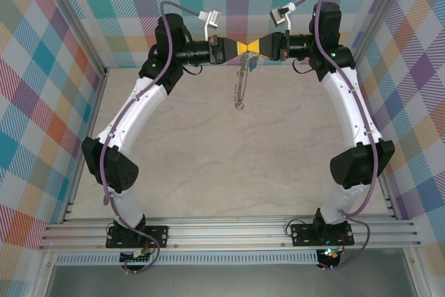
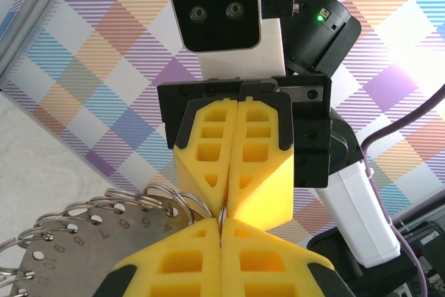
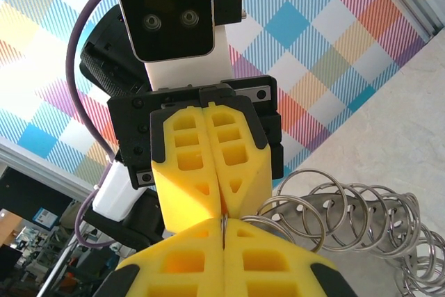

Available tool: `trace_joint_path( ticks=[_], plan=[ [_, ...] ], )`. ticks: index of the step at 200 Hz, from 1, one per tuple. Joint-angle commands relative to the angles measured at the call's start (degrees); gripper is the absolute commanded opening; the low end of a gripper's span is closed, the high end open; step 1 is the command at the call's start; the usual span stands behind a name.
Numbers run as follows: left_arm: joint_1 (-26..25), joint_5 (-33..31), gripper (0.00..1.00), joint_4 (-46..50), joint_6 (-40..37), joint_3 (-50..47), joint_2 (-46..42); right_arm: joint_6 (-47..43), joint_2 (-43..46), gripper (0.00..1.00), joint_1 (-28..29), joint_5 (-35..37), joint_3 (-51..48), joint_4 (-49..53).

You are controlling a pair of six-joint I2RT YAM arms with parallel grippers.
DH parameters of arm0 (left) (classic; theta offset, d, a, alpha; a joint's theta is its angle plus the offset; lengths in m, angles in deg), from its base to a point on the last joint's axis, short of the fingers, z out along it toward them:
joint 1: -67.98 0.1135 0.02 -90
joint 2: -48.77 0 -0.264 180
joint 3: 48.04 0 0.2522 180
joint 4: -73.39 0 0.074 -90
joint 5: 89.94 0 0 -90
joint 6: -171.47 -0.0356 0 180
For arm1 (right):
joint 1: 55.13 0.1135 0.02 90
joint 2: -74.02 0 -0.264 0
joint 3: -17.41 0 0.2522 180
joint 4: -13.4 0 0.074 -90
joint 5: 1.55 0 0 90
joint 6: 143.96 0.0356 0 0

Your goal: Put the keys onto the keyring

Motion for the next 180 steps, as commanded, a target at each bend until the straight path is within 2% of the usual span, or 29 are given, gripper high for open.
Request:
trace_joint_path(
  ticks=[1, 15, 23, 46, 73, 117, 180],
  plan=[
    [-1.6, -0.8, 0.00, -3.3, 0.7, 0.7, -1.0, 1.5, 2.2, 0.02, 0.5, 0.7, -0.4, -3.6],
    [-1.6, -2.8, 0.00, -4.1, 0.5, -0.1, -2.1, 1.8, 2.6, 0.26, 0.5, 1.8, -0.5, -3.7],
    [-1.6, -4.0, 0.00, -5.1, 0.5, -1.0, -2.9, 1.9, 2.9, 0.36, 0.4, 2.2, -0.5, -3.7],
    [-1.4, -7.1, 0.00, -7.2, 0.3, -3.0, -4.9, 2.7, 4.2, 0.52, -0.3, 3.8, -1.9, -4.9],
    [-1.2, -9.5, 0.00, -8.5, 0.7, -4.3, -6.6, 5.4, 6.3, 0.54, -1.4, 4.7, -6.1, -9.2],
    [-1.1, -10.0, 0.00, -10.1, 2.1, -4.1, -7.2, 6.6, 8.3, 0.54, -1.7, 5.8, -11.6, -12.5],
    [-1.1, -10.2, 0.00, -10.1, 2.6, -3.8, -7.5, 7.6, 9.4, 0.50, -1.0, 5.8, -13.7, -14.2]
  ],
)
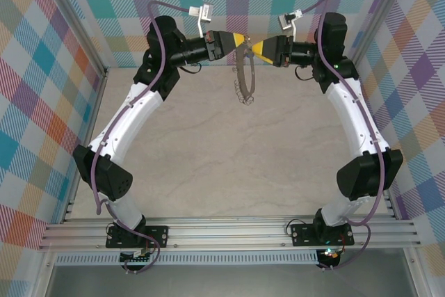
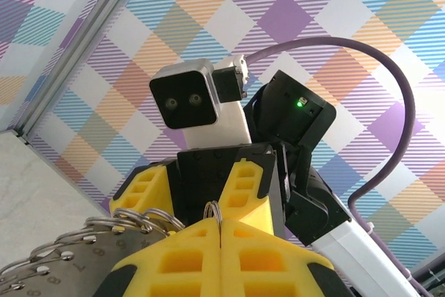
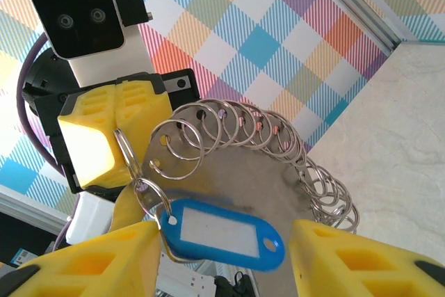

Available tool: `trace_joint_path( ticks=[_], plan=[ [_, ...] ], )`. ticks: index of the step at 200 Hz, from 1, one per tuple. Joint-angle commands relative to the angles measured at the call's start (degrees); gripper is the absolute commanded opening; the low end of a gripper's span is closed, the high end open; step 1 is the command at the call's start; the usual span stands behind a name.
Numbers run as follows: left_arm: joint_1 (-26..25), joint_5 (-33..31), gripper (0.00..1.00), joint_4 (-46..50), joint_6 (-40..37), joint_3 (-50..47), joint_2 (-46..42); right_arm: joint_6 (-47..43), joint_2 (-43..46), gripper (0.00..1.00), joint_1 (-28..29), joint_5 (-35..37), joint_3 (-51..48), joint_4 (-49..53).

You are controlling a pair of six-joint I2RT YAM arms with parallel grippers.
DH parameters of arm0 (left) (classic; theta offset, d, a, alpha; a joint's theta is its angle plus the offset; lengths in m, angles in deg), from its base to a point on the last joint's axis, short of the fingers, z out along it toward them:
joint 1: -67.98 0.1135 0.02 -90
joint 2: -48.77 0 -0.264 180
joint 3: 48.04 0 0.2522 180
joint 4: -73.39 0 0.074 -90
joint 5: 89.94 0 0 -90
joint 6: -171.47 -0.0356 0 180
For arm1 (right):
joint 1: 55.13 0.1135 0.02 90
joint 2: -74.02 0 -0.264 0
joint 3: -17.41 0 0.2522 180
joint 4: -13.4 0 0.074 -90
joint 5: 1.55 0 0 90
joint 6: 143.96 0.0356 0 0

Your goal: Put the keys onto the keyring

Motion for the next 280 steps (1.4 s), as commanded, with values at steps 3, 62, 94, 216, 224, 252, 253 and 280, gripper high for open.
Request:
trace_joint_path(
  ticks=[3, 62, 94, 216, 224, 252, 253, 280],
  plan=[
    [-0.1, -0.4, 0.00, -3.9, 0.5, 0.4, -2.5, 0.5, 2.2, 0.50, 0.6, 0.0, -0.3, -2.9],
    [-0.1, -0.6, 0.00, -4.1, 0.6, 0.2, -2.4, -0.1, 1.9, 0.27, 2.9, 0.6, 0.1, -2.5],
    [-0.1, -1.2, 0.00, -4.2, 0.7, -0.1, -2.6, -0.5, 2.2, 0.00, 3.8, 0.6, 0.5, -2.0],
    [-0.1, -1.9, 0.00, -6.2, 1.6, -1.4, -2.4, -5.3, -0.2, 0.00, 7.0, 1.3, 5.5, 5.5],
    [-0.1, -2.1, 0.00, -6.3, 1.6, -1.4, -2.4, -5.4, 0.0, 0.05, 6.7, 1.4, 5.4, 5.7],
    [-0.1, -2.8, 0.00, -8.1, 2.1, -2.2, -2.9, -5.6, 1.9, 0.37, 4.8, 1.8, 4.0, 6.5],
    [-0.1, -2.8, 0.00, -8.3, 2.2, -2.2, -2.9, -5.6, 1.9, 0.39, 4.8, 1.8, 3.9, 6.5],
    [-0.1, -2.9, 0.00, -11.3, 3.7, -2.7, -2.9, -5.9, 4.5, 0.51, 1.7, 0.7, 1.7, 6.5]
  ],
)
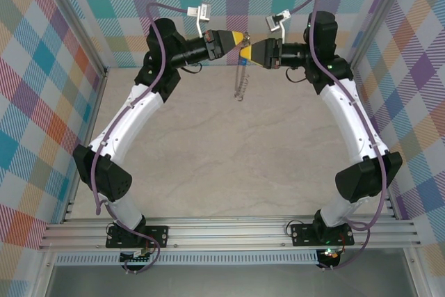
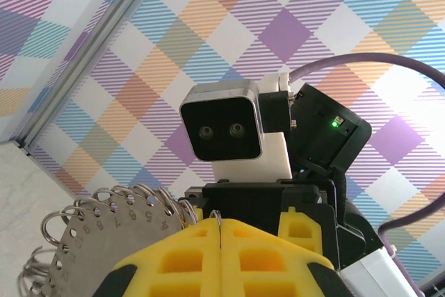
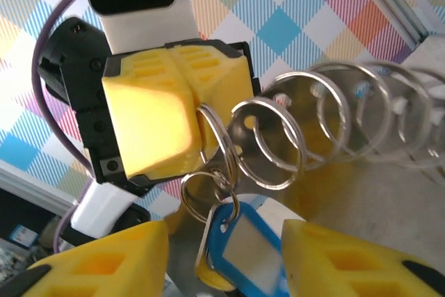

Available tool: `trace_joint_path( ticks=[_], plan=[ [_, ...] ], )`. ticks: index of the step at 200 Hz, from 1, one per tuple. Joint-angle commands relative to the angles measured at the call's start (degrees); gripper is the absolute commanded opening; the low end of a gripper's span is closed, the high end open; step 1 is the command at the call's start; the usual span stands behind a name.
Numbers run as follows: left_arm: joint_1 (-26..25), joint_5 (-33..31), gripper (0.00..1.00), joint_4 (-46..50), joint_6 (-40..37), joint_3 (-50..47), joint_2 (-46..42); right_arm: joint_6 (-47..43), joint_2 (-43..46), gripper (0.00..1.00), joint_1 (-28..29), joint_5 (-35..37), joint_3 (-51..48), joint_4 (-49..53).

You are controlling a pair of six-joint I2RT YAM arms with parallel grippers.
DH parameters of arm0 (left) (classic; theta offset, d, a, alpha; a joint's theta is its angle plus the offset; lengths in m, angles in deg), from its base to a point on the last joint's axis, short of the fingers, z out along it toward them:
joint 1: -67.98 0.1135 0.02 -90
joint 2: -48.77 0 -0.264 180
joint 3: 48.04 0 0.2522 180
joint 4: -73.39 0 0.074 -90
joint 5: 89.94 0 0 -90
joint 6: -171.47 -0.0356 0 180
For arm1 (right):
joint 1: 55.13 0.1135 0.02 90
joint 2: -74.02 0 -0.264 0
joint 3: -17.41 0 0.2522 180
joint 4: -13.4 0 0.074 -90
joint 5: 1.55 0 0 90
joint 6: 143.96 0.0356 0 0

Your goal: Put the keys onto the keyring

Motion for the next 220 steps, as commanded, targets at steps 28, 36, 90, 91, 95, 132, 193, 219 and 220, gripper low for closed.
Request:
trace_joint_path(
  ticks=[28, 36, 90, 91, 95, 132, 193, 219, 220],
  plan=[
    [-0.1, -0.5, 0.00, -7.0, 1.8, 0.7, -2.0, 0.0, 5.3, 0.51, -6.4, -2.0, -2.7, -0.8],
    [-0.1, -0.2, 0.00, -7.0, 1.9, 0.9, -1.8, 1.0, 5.4, 0.51, -6.9, -1.6, -2.8, -1.9],
    [-0.1, 1.0, 0.00, -8.8, 3.2, 1.1, -1.1, 9.9, 2.7, 0.47, -7.0, 1.8, -0.2, -12.9],
    [-0.2, 1.0, 0.00, -8.8, 3.3, 1.1, -1.1, 10.0, 2.6, 0.47, -6.9, 1.8, -0.1, -13.0],
    [-0.2, 1.1, 0.00, -9.1, 3.5, 1.2, -1.1, 10.4, 2.2, 0.46, -6.9, 1.8, 0.4, -13.4],
    [-0.3, 1.4, 0.00, -9.9, 4.3, 1.6, -0.8, 12.3, -0.6, 0.46, -5.5, 2.7, 3.6, -15.6],
    [-0.5, 1.3, 0.00, -9.8, 4.4, 2.1, -0.5, 12.5, -4.4, 0.46, -1.8, 2.1, 8.4, -15.2],
    [-0.5, 1.1, 0.00, -9.6, 4.2, 2.1, -0.5, 12.1, -4.3, 0.40, -1.2, 1.8, 7.8, -14.8],
    [-0.5, 1.1, 0.00, -9.6, 4.2, 2.2, -0.5, 12.0, -4.3, 0.40, -1.1, 1.7, 7.7, -14.8]
  ],
)
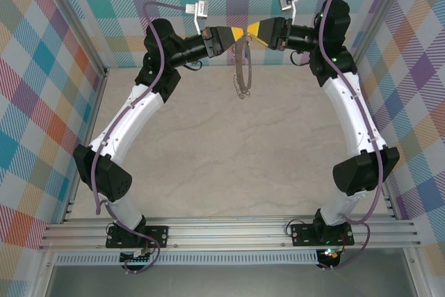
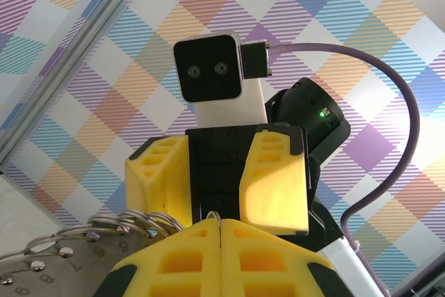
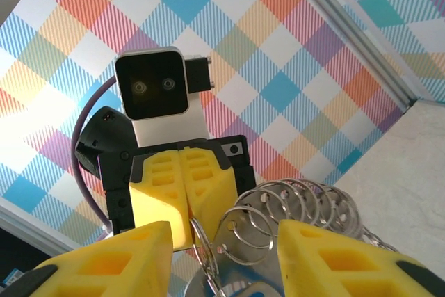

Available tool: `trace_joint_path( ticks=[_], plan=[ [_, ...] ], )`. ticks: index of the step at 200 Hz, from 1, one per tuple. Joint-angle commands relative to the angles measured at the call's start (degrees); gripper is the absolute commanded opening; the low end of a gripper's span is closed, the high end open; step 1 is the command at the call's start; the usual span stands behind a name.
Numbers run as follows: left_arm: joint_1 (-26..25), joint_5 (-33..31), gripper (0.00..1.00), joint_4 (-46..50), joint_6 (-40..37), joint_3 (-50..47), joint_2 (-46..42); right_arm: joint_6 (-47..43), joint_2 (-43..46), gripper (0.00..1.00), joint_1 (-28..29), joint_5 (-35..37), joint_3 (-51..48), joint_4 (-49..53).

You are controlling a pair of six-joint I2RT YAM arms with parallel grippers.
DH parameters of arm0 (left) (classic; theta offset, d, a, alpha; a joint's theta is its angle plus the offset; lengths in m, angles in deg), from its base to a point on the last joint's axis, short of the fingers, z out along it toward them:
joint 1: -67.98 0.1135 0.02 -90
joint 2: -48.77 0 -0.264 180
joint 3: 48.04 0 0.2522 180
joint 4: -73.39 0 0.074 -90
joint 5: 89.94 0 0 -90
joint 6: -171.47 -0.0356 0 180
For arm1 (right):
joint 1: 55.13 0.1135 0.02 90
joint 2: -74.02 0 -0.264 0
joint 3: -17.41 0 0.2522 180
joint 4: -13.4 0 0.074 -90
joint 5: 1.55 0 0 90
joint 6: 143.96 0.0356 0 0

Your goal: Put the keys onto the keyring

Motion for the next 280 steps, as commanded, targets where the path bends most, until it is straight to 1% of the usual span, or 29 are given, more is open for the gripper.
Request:
trace_joint_path(
  ticks=[1, 12, 31, 45, 67, 86, 95, 119, 132, 148, 161, 186, 196, 207, 226, 237, 258, 280],
  plan=[
    [-0.4, 0.4, 0.00, -4.0, 0.2, 2.3, -0.5, -0.3, 0.0, 0.40, 0.6, -0.8, 1.1, -1.4],
    [-0.4, 0.3, 0.00, -3.8, 0.0, 2.2, -0.5, -0.5, 0.4, 0.36, 0.7, -0.9, 0.4, -1.3],
    [-0.4, 0.1, 0.00, -3.7, -0.1, 2.3, -0.5, -0.8, 1.4, 0.32, 0.7, -0.6, -1.1, -1.4],
    [-0.4, 0.0, 0.00, -3.7, -0.3, 2.3, -0.4, -1.0, 2.1, 0.33, 0.7, -0.4, -2.4, -1.5],
    [-0.4, -0.2, 0.00, -3.5, -0.4, 2.2, -0.5, -1.0, 3.2, 0.37, 0.7, -0.1, -4.1, -1.7],
    [-0.4, -0.4, 0.00, -3.4, -0.4, 2.2, -0.4, -1.0, 4.1, 0.36, 0.7, 0.2, -5.4, -2.1],
    [-0.4, -0.4, 0.00, -3.4, -0.4, 2.2, -0.4, -0.9, 4.4, 0.34, 0.7, 0.5, -6.0, -2.4],
    [-0.4, -0.3, 0.00, -3.4, -0.4, 2.3, -0.3, 0.2, 4.4, 0.23, 0.7, 0.5, -6.7, -4.0],
    [-0.4, -0.3, 0.00, -3.4, -0.3, 2.2, -0.3, 1.2, 4.3, 0.20, 0.7, 0.5, -6.7, -5.4],
    [-0.4, -0.2, 0.00, -3.5, -0.1, 2.2, -0.3, 2.6, 4.1, 0.20, 0.7, 0.6, -6.7, -7.0],
    [-0.4, -0.1, 0.00, -3.5, -0.1, 2.1, -0.3, 4.1, 3.7, 0.23, 0.7, 0.5, -6.9, -8.9],
    [-0.4, 0.0, 0.00, -3.4, -0.1, 2.1, -0.5, 6.0, 3.1, 0.24, 0.7, 0.3, -6.7, -11.2],
    [-0.4, 0.0, 0.00, -3.3, -0.3, 2.1, -0.5, 6.5, 3.0, 0.22, 0.7, 0.3, -6.6, -11.7],
    [-0.4, 0.0, 0.00, -3.3, -0.2, 2.1, -0.5, 6.5, 2.9, 0.17, 0.7, 0.3, -6.6, -11.8],
    [-0.4, 0.0, 0.00, -3.1, -0.3, 2.1, -0.5, 6.9, 3.0, 0.11, 0.7, 0.3, -6.6, -12.3],
    [-0.4, 0.2, 0.00, -3.0, -0.3, 2.0, -0.5, 7.5, 2.8, 0.11, 0.7, 0.3, -6.6, -13.0],
    [-0.4, 0.3, 0.00, -2.9, -0.2, 1.8, -0.5, 9.2, 2.5, 0.15, 0.7, 0.1, -6.8, -14.8],
    [-0.4, 0.3, 0.00, -2.8, -0.4, 1.9, -0.5, 9.9, 2.4, 0.15, 0.7, 0.0, -6.9, -15.6]
  ],
)
